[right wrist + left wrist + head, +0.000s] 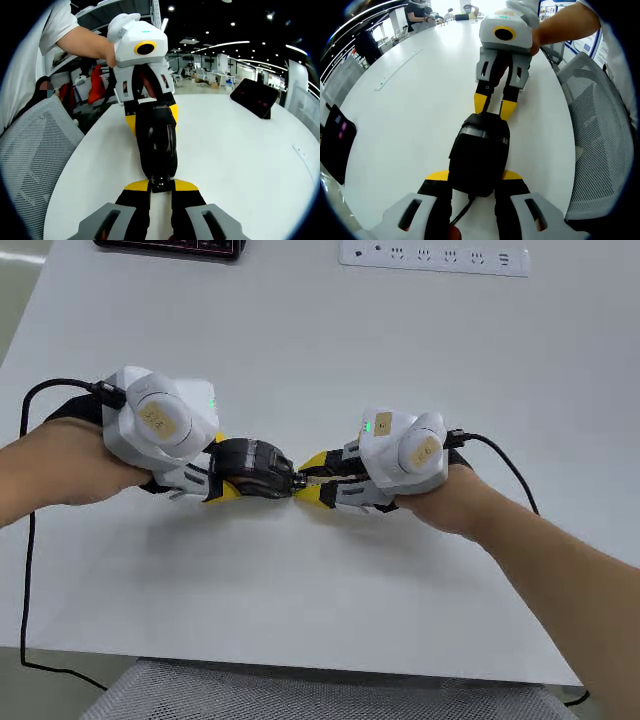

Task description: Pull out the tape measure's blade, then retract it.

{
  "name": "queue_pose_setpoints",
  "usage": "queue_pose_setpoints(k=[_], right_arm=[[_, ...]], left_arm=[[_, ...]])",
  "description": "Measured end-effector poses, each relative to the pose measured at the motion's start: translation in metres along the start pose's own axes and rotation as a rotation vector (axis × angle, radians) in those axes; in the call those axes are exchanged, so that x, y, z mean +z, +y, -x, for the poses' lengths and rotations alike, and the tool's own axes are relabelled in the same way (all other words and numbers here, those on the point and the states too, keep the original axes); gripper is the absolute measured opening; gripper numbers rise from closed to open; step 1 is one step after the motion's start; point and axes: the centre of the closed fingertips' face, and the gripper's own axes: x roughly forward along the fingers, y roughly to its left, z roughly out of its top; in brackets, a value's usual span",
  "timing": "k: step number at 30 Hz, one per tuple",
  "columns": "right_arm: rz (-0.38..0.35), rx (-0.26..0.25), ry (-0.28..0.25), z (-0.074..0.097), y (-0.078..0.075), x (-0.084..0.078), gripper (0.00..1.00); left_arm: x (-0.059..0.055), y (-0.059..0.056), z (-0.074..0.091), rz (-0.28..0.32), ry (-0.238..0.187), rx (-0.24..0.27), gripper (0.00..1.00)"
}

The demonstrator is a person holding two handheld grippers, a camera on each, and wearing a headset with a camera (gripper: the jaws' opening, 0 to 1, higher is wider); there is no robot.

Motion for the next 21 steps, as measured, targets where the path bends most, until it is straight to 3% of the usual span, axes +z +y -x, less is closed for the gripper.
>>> queue_pose_setpoints(k=[21], right_arm=[[0.029,-0.021,0.017,-0.0020,-0.0006,0.0017,0.10]], left_arm=[[-0.0020,0.0003,0.0003,-0.018,0.009,-0.004,0.27]])
